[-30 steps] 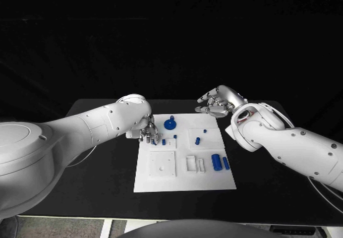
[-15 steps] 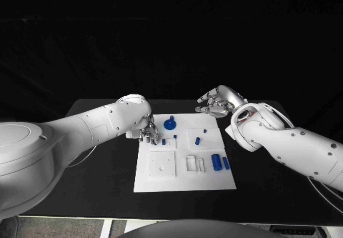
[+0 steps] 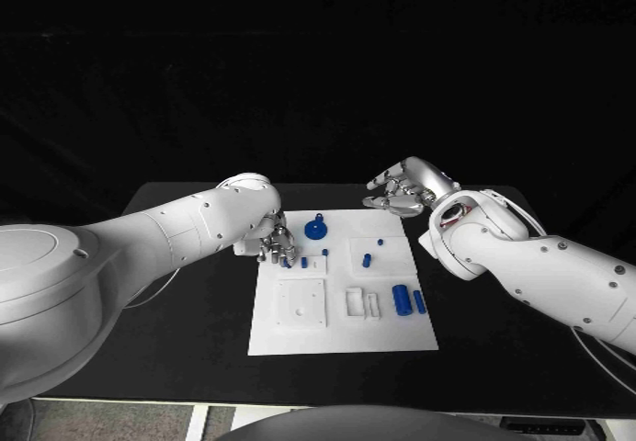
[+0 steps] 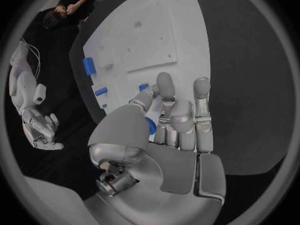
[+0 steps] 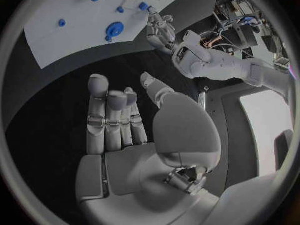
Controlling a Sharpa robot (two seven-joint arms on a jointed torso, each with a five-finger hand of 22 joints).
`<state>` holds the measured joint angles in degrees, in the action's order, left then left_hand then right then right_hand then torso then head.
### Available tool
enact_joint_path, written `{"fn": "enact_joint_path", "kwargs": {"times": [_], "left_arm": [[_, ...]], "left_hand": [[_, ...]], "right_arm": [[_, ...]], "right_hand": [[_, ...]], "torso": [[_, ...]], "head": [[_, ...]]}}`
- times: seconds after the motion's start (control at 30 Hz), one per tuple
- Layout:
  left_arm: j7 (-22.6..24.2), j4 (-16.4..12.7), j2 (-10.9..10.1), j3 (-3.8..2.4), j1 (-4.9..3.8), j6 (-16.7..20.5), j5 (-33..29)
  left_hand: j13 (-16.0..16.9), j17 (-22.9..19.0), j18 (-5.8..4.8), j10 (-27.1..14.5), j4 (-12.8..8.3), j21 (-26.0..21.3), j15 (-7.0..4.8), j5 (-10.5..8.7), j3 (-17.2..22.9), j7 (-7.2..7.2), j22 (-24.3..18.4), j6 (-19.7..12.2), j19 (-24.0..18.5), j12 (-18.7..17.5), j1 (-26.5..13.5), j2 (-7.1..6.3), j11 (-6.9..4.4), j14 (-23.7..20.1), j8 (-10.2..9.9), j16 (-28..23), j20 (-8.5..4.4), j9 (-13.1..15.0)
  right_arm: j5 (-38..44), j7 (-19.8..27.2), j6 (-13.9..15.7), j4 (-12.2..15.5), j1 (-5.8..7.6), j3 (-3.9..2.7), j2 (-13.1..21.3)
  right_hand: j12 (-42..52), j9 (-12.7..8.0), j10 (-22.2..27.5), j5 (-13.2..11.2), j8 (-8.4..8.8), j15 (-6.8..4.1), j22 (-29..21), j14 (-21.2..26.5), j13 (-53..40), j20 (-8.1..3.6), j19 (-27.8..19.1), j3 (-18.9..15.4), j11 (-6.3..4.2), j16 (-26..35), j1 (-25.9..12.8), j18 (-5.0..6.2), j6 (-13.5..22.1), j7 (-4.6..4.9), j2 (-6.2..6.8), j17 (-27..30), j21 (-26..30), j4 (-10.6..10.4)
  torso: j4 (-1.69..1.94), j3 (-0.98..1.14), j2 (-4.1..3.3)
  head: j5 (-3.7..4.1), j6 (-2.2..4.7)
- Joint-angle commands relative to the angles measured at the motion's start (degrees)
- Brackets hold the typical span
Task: Assemble the parts on the task board
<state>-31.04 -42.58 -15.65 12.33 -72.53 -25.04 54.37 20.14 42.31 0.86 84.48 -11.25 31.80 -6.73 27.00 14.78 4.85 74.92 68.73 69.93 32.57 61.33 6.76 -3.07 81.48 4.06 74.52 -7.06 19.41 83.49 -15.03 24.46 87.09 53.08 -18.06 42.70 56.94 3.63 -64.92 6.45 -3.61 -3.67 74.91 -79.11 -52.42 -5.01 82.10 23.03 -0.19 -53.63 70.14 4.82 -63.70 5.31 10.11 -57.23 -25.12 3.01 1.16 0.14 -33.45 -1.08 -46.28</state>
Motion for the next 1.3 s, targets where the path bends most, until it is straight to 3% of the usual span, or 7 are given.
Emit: {"fn": "enact_joint_path", "kwargs": {"times": [0.03, 0.4, 1.3], "left_arm": [[-0.1, -0.4, 0.3, 0.25, 0.83, -2.8, -1.2], [-0.6, -1.1, 0.1, 0.24, 0.82, -3.3, -1.6], [-2.0, -1.9, -0.7, 0.26, 0.8, -1.6, 0.5]], "left_hand": [[0.2, 0.5, 1.1, 2.3, -0.8, 0.1, 0.05, 0.27, 1.1, -5.74, 1.2, 11.6, 0.2, 0.3, -0.5, 0.61, -0.82, 0.5, -0.2, 0.4, 0.15, -3.5], [0.7, 1.6, 1.25, 2.3, -1.4, 0.4, 0.01, 0.65, 2.2, -5.82, 1.1, 12.1, 0.1, 0.4, -2.9, 1.86, -0.86, 0.6, -0.2, 0.5, 0.22, -4.0], [1.1, 3.9, 1.8, 2.3, 0.1, 1.1, -0.03, -0.45, 2.5, -6.08, 1.2, 12.9, 0.1, 1.4, -3.9, 3.71, -1.04, 0.9, -0.2, 1.5, 0.71, -3.8]], "right_arm": [[0.6, 0.2, -0.6, 0.0, -0.01, -0.03, 0.0], [0.6, 0.2, -0.6, 0.1, -0.01, -0.03, 0.0], [0.6, 0.2, -0.7, 0.1, -0.01, -0.03, 0.3]], "right_hand": [[0.2, 0.0, 0.4, 0.4, 0.05, 0.0, 2.4, 0.5, 0.0, 0.34, -0.1, 0.5, 0.04, 0.0, 0.0, 0.84, -0.1, 0.02, -0.29, 0.0, -0.1, 0.0], [0.2, 0.0, 0.4, 1.0, 0.06, 0.0, 2.4, 0.5, 0.0, 0.33, -0.1, 0.7, 0.03, -0.1, -0.1, 0.84, -0.1, 0.03, -0.24, 0.0, -0.1, 0.1], [0.2, 0.0, 0.5, 2.1, 0.06, -0.02, 2.4, 0.5, 0.0, 0.31, -0.1, 1.1, 0.01, -0.1, -0.2, 0.84, -0.1, 0.02, -0.16, 0.0, -0.1, 0.4]], "torso": [[0.0, 0.01, 0.0], [-0.01, 0.01, 0.01], [0.02, -0.02, 0.0]], "head": [[-0.06, -0.02], [-0.16, -0.12], [-0.22, -0.01]]}}
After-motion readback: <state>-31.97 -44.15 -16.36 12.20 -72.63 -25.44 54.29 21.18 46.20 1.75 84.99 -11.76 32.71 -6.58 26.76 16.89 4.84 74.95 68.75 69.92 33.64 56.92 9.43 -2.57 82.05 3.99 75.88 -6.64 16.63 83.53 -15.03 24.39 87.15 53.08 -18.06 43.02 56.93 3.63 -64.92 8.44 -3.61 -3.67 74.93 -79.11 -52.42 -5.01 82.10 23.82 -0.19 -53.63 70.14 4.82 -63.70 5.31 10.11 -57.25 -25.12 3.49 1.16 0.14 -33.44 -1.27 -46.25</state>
